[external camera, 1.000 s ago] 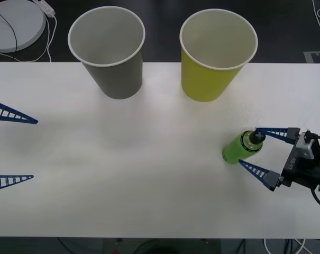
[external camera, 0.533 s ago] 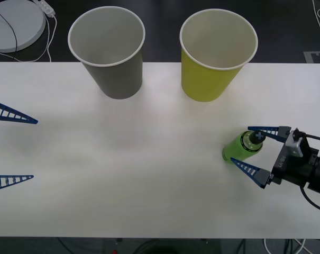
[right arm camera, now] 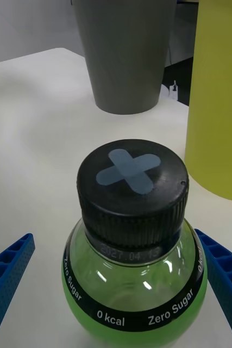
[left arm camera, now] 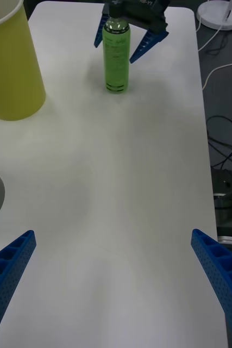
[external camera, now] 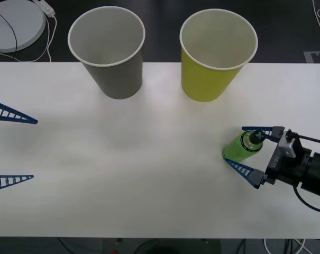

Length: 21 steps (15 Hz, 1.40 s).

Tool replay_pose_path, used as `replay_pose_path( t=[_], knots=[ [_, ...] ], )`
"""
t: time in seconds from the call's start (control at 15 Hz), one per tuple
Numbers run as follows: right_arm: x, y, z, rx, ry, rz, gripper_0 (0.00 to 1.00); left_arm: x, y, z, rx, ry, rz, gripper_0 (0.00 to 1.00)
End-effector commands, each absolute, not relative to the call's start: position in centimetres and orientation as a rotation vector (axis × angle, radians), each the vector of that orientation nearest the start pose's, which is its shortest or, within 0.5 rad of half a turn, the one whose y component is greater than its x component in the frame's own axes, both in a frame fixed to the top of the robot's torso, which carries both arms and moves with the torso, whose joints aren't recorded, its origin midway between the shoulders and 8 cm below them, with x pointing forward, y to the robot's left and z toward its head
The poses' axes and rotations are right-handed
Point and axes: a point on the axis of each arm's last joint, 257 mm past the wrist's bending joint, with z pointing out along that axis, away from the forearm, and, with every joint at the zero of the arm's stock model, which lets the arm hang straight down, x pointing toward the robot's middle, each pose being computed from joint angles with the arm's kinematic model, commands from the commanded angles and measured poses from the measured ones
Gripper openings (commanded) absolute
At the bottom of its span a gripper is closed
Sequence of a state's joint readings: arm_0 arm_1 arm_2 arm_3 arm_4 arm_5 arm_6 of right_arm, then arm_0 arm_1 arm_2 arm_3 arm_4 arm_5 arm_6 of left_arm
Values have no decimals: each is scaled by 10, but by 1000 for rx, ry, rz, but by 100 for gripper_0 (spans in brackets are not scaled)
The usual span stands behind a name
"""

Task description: Put the can into the green bin and the plastic bottle into the gray bin

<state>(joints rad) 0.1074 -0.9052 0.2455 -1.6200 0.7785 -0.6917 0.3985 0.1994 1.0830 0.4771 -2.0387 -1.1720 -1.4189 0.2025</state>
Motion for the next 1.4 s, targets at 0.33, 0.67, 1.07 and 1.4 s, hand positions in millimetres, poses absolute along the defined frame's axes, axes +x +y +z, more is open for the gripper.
replay_pose_path(
  t=[0.33,0.67,1.07,1.4],
  knots=[
    [407,-225,-246,-1003,1536,418,0,311,274,-97,1642,1529,-356,100],
    [405,-223,-246,-1009,1534,432,0,311,274,-97,1642,1529,-356,100],
    [401,-218,-239,-1003,1518,470,0,311,274,-97,1642,1529,-356,100],
    [398,-220,-221,-1013,1488,474,0,311,274,-97,1642,1529,-356,100]
  ],
)
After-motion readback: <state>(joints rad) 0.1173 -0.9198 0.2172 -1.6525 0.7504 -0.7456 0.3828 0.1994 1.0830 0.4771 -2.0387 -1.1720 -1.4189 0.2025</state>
